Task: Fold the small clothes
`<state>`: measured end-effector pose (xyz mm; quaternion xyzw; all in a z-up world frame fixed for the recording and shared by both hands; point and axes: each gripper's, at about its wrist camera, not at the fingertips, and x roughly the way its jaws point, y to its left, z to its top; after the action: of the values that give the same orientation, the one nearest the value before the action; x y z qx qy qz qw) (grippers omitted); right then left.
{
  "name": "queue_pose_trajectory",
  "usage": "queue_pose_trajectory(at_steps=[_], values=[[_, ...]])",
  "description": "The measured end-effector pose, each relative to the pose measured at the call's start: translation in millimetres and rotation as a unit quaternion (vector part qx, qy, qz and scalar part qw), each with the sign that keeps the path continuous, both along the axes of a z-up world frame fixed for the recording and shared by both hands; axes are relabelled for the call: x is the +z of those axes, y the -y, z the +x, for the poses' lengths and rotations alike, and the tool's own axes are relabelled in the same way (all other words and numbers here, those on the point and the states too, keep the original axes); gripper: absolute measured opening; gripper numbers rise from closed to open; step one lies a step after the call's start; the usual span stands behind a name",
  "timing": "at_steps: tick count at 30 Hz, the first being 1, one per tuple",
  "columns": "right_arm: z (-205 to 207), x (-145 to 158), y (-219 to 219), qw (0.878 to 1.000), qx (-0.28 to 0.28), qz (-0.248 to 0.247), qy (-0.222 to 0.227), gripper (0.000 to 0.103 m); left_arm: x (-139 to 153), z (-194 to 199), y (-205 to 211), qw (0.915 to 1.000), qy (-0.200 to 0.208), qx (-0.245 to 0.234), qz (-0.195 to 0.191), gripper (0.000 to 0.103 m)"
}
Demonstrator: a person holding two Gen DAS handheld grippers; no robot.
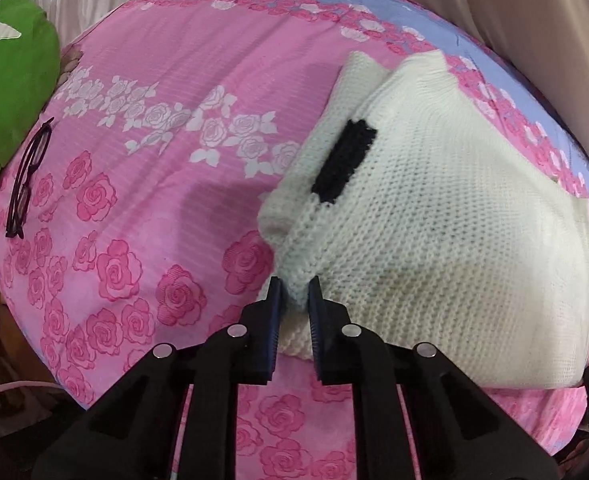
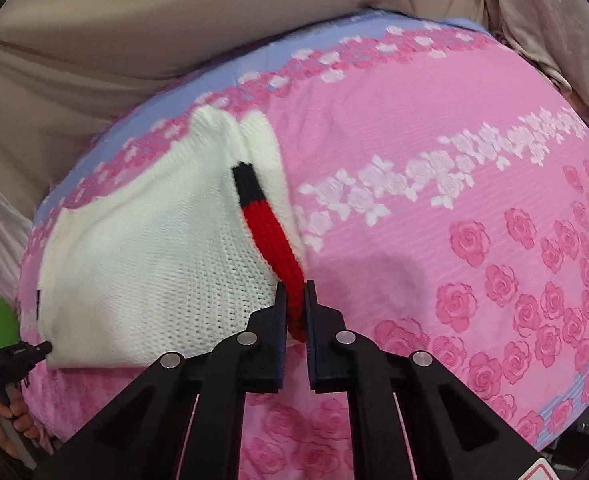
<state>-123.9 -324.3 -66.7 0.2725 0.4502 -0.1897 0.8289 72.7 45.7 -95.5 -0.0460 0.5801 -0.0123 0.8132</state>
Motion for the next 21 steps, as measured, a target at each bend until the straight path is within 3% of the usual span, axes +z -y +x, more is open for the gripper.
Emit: queue_pose_trajectory(at_steps=[2,3,6,8,11,13,16,19,21], values=[[-2.2,-29.4,4.4,0.999,0.01,0.023,-0.035,0.007,-0.5,1.1,3.9,0.9998,0.005,-0.01,0.017,0.013],[-6.1,-29.3,3.8,0.999,0.003,0.025,-0.028,0.007,0.5,2.4,6.0,0.9997,0.002,-0.013,0.021,0.013],[-10.9,-8.6,-1.1,1.0,-0.018,0.015,-0.011,0.01,17.4,-0.2,0.7,1.0,-0.007,-0.005,0.001,0.013],[-9.9,16.9,-11.6,0.999,-0.022,-0.039,-0.002,0.013,43.6,-8.4,5.0,0.9996,0.024,-0.015,-0.005,0.013],[7.5,47.6,-41.2,0.996,0.033,-0.067,0.038,0.014,62.0,-10.8,29.4,0.9973,0.055,-0.049,0.002,0.013],[31.3,46.3,-70.6,0.993,0.102,-0.043,0.042,0.014,54.7,-6.1,53.5,0.9962,0.05,-0.071,0.005,0.014],[70.2,8.2,-116.7,0.982,0.186,-0.037,0.007,0.009,24.8,-1.7,80.7,0.9952,0.021,-0.093,0.021,0.014],[91.6,-32.0,-133.2,0.976,0.209,-0.038,-0.05,0.008,-6.0,1.1,91.2,0.9937,-0.005,-0.104,0.042,0.015],[91.7,-17.2,-134.7,0.977,0.204,-0.04,-0.038,0.007,-5.3,-1.0,87.2,0.994,-0.003,-0.101,0.041,0.015]])
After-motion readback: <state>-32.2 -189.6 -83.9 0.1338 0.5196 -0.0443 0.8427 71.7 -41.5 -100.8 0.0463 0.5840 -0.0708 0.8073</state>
